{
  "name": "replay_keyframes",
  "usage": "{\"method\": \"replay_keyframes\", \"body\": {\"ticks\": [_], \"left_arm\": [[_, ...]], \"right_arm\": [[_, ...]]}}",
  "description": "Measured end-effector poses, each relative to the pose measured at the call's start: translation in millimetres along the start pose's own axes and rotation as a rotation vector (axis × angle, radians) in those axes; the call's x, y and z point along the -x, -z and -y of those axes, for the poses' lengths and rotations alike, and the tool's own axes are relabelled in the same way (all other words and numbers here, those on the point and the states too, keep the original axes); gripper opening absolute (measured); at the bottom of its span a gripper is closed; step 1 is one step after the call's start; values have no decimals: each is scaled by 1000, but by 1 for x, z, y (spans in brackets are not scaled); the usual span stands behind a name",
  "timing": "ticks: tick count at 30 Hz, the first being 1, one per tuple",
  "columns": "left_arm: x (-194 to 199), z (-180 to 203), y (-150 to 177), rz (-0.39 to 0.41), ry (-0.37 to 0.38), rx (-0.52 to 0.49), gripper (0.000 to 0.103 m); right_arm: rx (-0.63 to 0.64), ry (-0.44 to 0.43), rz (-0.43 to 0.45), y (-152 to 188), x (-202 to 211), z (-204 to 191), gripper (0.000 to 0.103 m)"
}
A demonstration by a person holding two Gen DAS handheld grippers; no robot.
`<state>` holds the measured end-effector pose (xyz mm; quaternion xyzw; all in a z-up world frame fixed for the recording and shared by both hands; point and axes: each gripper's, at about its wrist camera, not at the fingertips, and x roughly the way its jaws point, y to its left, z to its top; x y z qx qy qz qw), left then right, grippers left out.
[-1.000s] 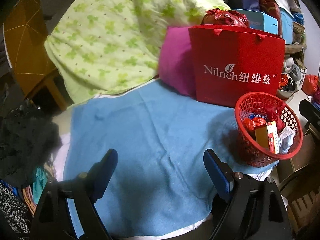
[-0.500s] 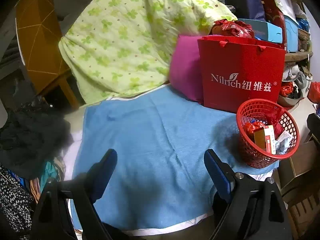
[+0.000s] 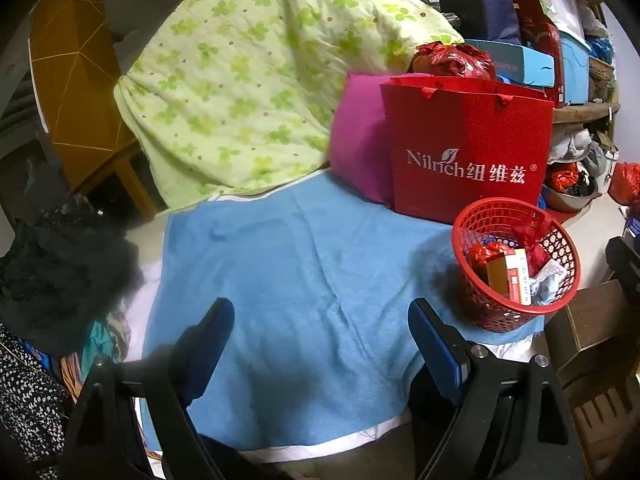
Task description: Collect trash
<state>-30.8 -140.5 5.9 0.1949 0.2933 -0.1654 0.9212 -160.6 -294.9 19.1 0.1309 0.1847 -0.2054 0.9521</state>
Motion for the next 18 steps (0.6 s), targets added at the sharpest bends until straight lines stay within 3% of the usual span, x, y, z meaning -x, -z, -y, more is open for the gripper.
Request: {"method": "replay_keyframes", "body": {"ticks": [18], "left_arm": [[13, 14, -5, -15, 16, -25, 89]], "right_arm": [[-6, 14, 27, -5, 12, 9, 75]]}}
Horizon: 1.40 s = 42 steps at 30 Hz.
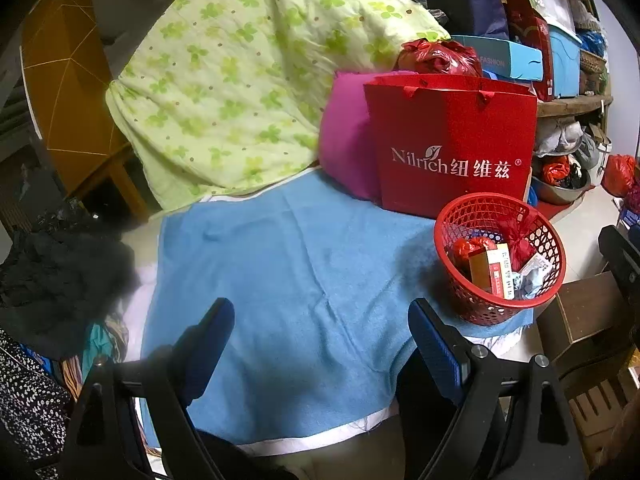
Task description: Collect trash
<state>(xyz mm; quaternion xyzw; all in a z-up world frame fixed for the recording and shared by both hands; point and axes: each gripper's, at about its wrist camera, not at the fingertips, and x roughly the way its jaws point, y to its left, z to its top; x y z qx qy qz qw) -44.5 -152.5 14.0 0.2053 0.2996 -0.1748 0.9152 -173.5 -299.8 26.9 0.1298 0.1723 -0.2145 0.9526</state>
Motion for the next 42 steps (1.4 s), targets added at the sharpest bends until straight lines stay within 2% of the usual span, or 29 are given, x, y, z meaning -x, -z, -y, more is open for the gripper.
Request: {"method": "replay_keyframes", "body": {"ticks": [42], "left_arm": [[4, 3, 0, -9, -3, -6, 89]], "right_arm": [[2, -2, 12, -8, 9, 3, 76]]}}
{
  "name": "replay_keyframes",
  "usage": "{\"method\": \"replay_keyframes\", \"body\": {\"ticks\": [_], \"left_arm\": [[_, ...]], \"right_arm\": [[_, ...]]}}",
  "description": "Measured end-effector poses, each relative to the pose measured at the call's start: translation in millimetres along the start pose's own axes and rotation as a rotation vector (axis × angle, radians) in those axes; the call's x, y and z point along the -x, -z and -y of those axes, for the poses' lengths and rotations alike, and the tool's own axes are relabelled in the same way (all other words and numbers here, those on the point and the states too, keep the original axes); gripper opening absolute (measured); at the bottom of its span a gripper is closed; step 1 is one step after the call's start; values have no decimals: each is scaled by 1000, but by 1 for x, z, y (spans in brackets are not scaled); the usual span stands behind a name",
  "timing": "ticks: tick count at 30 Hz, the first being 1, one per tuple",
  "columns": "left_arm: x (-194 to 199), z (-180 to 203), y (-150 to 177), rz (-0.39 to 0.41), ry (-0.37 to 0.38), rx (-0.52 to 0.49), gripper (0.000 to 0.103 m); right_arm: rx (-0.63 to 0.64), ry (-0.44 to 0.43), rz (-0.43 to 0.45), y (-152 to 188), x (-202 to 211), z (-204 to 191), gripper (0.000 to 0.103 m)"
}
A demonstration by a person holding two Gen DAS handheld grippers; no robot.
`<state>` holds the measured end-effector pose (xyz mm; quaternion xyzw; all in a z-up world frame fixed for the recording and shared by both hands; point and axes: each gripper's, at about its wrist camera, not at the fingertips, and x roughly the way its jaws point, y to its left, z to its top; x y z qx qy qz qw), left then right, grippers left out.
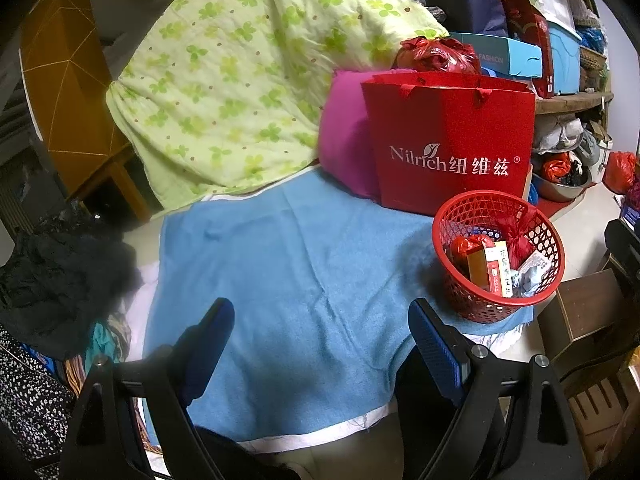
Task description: Collect trash
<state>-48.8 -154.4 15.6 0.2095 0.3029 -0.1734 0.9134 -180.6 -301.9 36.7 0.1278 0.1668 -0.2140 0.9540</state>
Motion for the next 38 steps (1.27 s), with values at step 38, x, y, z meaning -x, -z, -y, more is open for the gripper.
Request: {"method": "replay_keyframes", "body": {"ticks": [38], "left_arm": [[-91, -128, 19, -35, 13, 210, 89]], "right_arm": [[163, -168, 4, -4, -87, -117, 85]]}}
